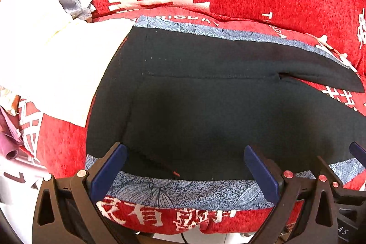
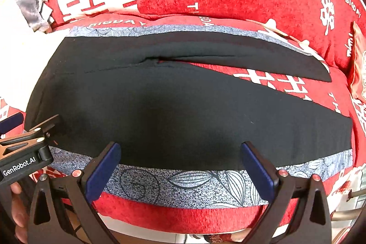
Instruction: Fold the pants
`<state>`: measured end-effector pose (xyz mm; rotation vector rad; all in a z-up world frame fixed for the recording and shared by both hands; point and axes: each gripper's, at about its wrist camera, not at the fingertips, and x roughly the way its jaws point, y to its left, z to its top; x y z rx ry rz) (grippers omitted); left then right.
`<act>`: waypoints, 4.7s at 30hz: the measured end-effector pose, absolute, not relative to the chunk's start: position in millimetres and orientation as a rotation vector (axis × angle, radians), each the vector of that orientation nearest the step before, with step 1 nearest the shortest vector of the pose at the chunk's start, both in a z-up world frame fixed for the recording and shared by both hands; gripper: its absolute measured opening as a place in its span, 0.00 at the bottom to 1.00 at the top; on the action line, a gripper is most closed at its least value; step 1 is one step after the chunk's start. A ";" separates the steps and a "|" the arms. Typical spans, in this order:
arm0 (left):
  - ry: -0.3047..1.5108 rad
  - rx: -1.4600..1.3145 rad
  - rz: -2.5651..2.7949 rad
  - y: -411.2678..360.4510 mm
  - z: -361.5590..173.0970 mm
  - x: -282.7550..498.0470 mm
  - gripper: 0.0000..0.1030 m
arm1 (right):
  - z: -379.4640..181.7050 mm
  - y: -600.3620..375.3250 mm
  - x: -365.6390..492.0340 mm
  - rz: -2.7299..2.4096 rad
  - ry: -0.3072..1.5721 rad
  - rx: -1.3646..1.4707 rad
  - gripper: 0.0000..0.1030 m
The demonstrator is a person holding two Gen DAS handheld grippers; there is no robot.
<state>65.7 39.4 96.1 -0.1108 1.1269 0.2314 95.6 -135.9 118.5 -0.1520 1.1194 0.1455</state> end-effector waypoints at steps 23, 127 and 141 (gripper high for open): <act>1.179 -0.102 0.223 58.6 83.7 167.7 1.00 | 109.3 -105.5 234.3 0.380 1.125 -0.281 1.00; 1.260 -0.693 0.275 104.4 78.6 218.0 0.15 | 78.1 -52.8 259.6 0.868 1.002 -0.781 0.20; 1.218 -0.739 0.114 101.9 88.6 56.8 0.16 | 119.1 -73.4 50.1 0.770 0.712 -0.948 0.16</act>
